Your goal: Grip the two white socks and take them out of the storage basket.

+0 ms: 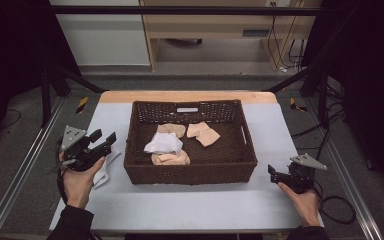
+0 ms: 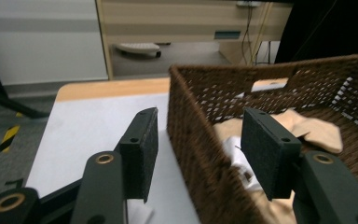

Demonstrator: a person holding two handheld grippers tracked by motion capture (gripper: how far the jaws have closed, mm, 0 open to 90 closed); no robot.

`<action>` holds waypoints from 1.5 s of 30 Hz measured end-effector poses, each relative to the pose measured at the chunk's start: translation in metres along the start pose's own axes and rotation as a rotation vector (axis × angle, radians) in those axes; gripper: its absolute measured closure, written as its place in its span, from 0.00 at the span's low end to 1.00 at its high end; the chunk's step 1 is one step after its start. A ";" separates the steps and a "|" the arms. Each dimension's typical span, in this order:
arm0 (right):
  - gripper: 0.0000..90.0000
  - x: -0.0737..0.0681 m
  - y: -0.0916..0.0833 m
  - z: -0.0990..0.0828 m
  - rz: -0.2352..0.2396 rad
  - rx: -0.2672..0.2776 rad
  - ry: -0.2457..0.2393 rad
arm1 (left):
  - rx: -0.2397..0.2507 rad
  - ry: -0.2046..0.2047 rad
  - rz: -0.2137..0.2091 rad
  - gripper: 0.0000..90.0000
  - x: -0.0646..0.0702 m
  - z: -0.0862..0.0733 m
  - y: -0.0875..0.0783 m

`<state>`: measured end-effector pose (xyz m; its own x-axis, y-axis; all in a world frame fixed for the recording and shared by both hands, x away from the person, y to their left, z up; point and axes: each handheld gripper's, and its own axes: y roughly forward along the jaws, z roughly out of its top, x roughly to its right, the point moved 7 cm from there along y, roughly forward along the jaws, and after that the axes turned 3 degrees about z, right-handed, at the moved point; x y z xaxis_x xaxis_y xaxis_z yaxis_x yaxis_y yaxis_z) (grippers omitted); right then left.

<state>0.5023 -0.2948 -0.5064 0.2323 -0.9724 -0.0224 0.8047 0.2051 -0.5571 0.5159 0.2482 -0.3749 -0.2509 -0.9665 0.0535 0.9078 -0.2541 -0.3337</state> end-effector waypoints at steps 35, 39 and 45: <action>0.08 0.000 0.001 0.000 0.008 -0.006 -0.002 | 0.015 0.178 -0.098 0.48 0.110 0.036 0.100; 0.08 0.000 0.001 0.000 0.008 -0.006 -0.003 | -0.035 0.175 -0.087 0.48 0.108 0.027 0.114; 0.08 -0.001 0.002 0.000 0.009 -0.007 -0.006 | -0.067 0.170 -0.078 0.47 0.105 0.013 0.132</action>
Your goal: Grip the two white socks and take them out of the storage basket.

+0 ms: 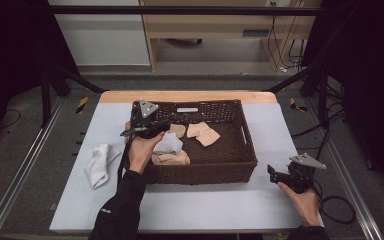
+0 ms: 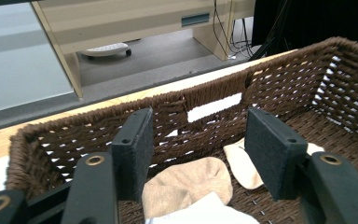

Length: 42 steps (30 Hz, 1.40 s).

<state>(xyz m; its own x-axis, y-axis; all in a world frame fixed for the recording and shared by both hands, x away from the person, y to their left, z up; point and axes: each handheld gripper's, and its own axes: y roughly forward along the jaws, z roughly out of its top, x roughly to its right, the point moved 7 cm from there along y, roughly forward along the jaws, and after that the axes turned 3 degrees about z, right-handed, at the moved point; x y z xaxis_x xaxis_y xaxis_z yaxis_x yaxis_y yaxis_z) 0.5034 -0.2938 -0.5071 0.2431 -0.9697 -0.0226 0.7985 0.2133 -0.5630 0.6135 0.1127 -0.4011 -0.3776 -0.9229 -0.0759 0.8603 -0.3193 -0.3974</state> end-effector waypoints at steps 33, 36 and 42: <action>0.08 -0.001 0.001 -0.002 0.009 -0.017 -0.006 | -0.446 -0.008 -0.041 0.38 -0.004 -0.085 0.038; 0.08 -0.001 0.001 -0.002 0.009 -0.017 -0.002 | -0.483 -0.011 -0.042 0.48 -0.003 -0.089 0.038; 0.08 -0.001 0.001 -0.002 0.009 -0.016 -0.002 | -0.524 -0.057 -0.065 0.77 0.001 -0.090 0.035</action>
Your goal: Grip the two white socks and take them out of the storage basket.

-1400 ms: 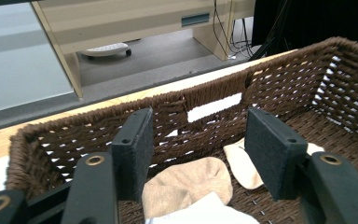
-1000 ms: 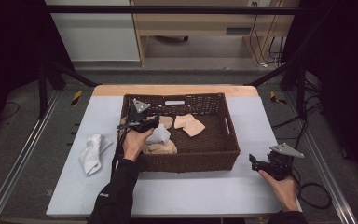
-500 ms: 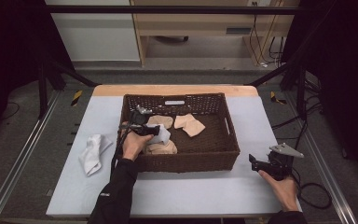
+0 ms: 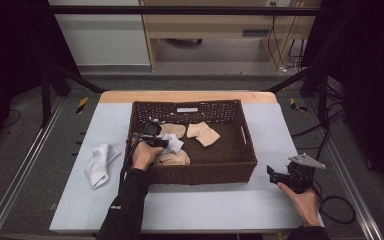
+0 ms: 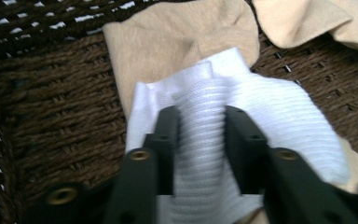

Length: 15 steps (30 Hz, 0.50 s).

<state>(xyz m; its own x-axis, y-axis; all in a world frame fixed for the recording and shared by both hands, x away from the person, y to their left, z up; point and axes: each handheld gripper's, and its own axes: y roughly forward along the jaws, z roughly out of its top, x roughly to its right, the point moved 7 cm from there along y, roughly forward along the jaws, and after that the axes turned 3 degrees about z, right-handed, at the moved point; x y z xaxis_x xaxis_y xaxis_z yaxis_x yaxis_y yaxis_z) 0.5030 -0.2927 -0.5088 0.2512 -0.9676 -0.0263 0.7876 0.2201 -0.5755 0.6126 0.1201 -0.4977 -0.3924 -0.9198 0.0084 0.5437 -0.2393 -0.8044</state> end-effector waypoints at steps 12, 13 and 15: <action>0.08 0.001 0.000 0.000 -0.003 0.003 0.000 | 0.210 0.000 -0.026 0.88 0.004 0.020 -0.032; 0.08 0.001 0.000 0.000 -0.002 0.002 -0.001 | 0.238 0.005 -0.025 0.88 0.004 0.022 -0.036; 0.08 0.001 0.000 0.001 -0.004 0.002 -0.001 | 0.286 0.007 -0.029 0.88 0.003 0.026 -0.046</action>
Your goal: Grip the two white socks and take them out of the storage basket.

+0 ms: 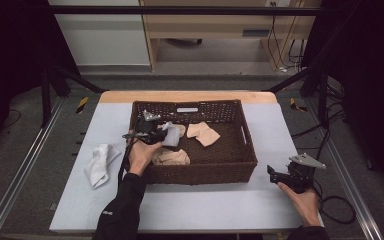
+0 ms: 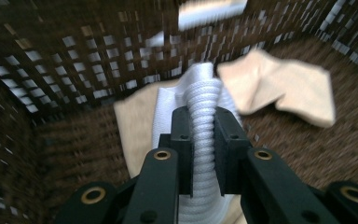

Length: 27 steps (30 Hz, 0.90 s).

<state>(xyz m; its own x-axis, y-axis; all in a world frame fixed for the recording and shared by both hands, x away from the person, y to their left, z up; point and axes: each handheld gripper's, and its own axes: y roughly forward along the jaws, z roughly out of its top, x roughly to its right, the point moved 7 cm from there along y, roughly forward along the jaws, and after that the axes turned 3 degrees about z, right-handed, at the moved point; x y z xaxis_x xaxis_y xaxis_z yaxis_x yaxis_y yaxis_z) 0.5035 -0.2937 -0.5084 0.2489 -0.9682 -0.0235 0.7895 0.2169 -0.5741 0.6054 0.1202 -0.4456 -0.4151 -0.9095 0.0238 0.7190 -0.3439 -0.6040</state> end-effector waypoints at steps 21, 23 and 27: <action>0.08 0.000 0.000 0.000 -0.002 0.001 0.000 | 0.326 -0.023 -0.052 0.88 -0.006 0.046 -0.075; 0.08 0.000 -0.001 0.000 -0.003 0.004 0.003 | 0.367 -0.027 -0.057 0.88 -0.006 0.051 -0.087; 0.08 0.000 -0.001 0.001 -0.005 0.008 0.005 | 0.402 -0.020 -0.064 0.88 -0.007 0.055 -0.102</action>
<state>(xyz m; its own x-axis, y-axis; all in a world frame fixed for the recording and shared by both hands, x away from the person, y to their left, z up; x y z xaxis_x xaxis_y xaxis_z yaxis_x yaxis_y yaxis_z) 0.5033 -0.2942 -0.5073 0.2420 -0.9700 -0.0245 0.7950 0.2127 -0.5681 0.5654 0.1485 -0.3400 -0.4577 -0.8864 0.0694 0.8544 -0.4601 -0.2417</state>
